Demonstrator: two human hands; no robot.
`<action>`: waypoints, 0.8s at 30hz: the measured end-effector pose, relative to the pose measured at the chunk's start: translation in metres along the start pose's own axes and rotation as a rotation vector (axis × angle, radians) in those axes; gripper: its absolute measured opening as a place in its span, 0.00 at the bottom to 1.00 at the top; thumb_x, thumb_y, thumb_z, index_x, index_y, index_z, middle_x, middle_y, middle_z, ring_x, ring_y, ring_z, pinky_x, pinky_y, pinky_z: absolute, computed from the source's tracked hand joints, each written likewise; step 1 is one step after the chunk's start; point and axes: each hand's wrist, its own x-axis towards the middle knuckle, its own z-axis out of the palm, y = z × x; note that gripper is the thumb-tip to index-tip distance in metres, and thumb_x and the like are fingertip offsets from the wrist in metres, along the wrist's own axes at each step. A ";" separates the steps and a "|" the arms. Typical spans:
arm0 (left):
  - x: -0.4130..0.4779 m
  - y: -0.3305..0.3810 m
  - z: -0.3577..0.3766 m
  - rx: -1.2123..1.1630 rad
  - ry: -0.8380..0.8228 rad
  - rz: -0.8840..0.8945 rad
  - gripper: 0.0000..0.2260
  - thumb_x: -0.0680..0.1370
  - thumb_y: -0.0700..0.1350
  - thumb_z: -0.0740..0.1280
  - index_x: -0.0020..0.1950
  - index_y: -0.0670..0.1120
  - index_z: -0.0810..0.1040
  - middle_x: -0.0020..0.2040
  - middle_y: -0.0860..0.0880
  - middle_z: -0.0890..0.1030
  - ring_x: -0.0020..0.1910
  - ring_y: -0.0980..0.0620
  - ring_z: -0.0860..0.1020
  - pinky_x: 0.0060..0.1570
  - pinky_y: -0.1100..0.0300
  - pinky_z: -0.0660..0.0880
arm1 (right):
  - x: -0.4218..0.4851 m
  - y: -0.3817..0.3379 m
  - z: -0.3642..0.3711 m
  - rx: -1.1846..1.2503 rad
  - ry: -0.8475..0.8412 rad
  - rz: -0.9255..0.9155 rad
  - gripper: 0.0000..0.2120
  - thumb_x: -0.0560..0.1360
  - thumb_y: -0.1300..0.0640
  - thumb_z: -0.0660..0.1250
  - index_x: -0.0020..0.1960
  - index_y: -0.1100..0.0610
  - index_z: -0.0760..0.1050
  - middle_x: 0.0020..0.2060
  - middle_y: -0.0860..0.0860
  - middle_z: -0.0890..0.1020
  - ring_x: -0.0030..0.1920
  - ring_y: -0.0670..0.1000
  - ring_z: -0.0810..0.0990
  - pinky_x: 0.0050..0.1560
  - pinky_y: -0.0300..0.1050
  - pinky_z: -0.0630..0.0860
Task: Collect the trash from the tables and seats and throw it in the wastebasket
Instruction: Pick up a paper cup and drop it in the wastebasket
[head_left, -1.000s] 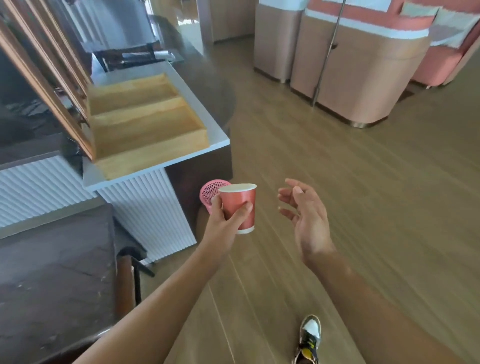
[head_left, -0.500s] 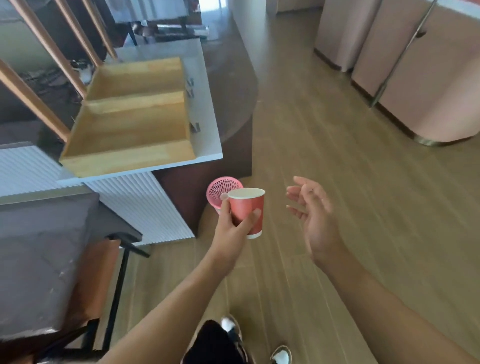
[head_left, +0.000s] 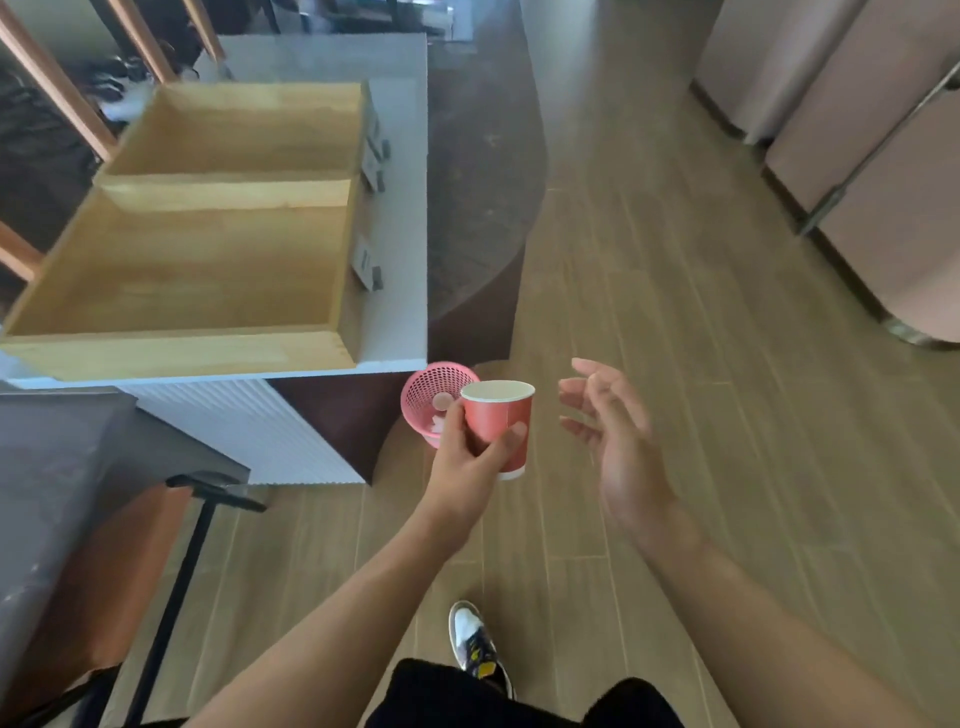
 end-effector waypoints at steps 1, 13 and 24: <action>0.009 -0.002 0.002 -0.010 0.015 -0.007 0.23 0.74 0.51 0.75 0.68 0.58 0.74 0.54 0.59 0.85 0.55 0.58 0.84 0.54 0.63 0.80 | 0.012 0.004 -0.001 -0.012 -0.010 0.011 0.16 0.73 0.35 0.66 0.56 0.37 0.84 0.54 0.49 0.86 0.58 0.48 0.84 0.58 0.50 0.78; 0.110 -0.075 0.035 -0.048 0.280 -0.089 0.19 0.79 0.42 0.75 0.64 0.58 0.74 0.51 0.65 0.85 0.50 0.64 0.84 0.47 0.69 0.79 | 0.153 0.089 -0.017 -0.101 -0.230 0.126 0.17 0.73 0.34 0.67 0.58 0.38 0.84 0.55 0.45 0.86 0.63 0.51 0.83 0.58 0.46 0.79; 0.224 -0.183 0.040 -0.150 0.468 -0.104 0.20 0.74 0.46 0.76 0.65 0.54 0.77 0.54 0.56 0.87 0.53 0.58 0.85 0.50 0.65 0.80 | 0.291 0.228 -0.024 -0.191 -0.422 0.188 0.20 0.70 0.30 0.69 0.60 0.33 0.80 0.64 0.49 0.82 0.66 0.47 0.81 0.72 0.56 0.76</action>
